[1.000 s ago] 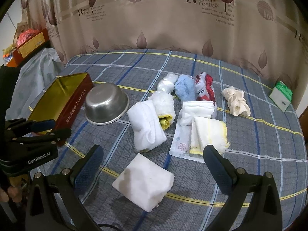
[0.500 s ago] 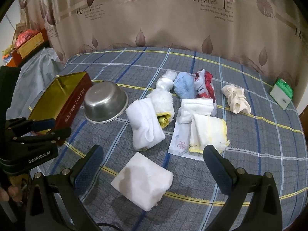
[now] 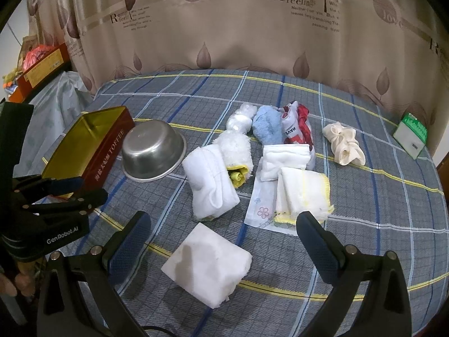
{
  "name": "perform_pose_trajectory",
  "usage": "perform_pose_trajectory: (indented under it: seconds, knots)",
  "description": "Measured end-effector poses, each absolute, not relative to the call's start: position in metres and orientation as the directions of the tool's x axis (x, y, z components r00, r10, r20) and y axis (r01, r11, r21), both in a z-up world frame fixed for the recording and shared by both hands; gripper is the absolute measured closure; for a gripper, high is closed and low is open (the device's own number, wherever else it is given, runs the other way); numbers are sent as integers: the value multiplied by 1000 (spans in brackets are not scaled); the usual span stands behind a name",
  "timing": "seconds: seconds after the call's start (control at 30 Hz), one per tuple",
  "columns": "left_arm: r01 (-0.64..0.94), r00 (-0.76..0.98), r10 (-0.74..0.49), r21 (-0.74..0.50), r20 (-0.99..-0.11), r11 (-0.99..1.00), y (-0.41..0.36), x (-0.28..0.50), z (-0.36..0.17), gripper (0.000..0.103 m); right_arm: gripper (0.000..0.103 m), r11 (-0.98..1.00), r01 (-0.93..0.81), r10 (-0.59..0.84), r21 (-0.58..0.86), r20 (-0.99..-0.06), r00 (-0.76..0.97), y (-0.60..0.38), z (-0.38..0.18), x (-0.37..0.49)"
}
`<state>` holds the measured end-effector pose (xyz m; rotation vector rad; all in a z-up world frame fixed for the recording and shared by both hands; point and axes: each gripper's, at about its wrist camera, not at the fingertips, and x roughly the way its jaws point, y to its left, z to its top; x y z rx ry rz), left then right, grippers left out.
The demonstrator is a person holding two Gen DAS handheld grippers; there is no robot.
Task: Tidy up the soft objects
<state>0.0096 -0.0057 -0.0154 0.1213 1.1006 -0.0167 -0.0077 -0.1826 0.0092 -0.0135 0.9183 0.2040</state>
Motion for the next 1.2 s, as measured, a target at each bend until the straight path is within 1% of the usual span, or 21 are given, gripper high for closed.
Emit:
perform_pose_trajectory:
  seconds: [0.63,0.9,1.0,1.03,1.07,1.13,1.2]
  knots:
    - [75,451,48,91,-891,993,-6,9,-16,59,0,983,-165,161,77,-786,596,-191,9,-10]
    - [74,450,53,96,-891,993,-5,8,-17,59,0,990,-130,121,52,-784,608,-205,6,-14]
    - [76,447,58,102,-892,992,-6,8,-19,59,5,993,-119,96,29,-782,616,-211,2,-13]
    - [76,448,57,102,-892,992,-6,8,-20,59,11,993,-112,87,22,-783,616,-213,1,-12]
    - [77,448,58,103,-892,992,-6,8,-20,59,20,994,-107,81,18,-782,618,-215,-1,-11]
    - [77,447,61,107,-892,991,-6,8,-21,59,28,996,-85,65,15,-784,617,-224,-5,-8]
    - [81,445,60,107,-894,991,-8,9,-24,59,29,997,-72,60,20,-792,608,-230,-11,-3]
